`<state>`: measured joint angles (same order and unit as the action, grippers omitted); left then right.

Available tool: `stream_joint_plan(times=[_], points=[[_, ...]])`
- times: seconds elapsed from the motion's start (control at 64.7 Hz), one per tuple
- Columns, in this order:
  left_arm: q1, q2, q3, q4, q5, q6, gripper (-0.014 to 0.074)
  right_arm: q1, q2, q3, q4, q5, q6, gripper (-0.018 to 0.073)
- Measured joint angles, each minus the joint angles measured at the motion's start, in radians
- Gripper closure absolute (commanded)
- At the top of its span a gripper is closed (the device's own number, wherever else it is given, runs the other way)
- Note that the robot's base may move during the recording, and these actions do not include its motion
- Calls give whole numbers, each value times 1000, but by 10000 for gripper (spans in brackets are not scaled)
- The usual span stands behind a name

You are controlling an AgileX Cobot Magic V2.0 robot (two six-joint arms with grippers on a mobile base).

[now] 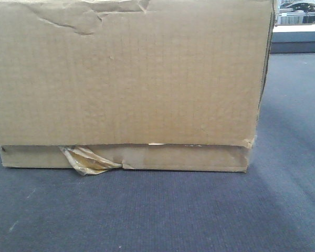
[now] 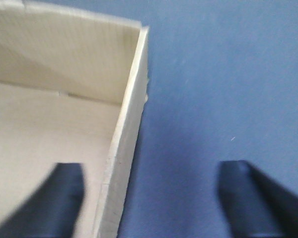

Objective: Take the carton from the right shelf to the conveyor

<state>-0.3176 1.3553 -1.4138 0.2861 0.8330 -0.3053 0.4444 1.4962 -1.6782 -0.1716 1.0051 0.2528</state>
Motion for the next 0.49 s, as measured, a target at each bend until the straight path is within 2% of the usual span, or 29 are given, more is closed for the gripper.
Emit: stream_joint_plan(times=[0.185, 0.293, 0.494], points=[[61, -78, 4, 2, 10, 6, 639, -4, -73, 0, -70, 30, 0, 650], [121, -121, 40, 4, 16, 15, 581, -30, -102, -1, -86, 66, 0, 634], [224, -208, 185, 7, 15, 74, 582, -118, -129, 56, -96, 99, -16, 637]])
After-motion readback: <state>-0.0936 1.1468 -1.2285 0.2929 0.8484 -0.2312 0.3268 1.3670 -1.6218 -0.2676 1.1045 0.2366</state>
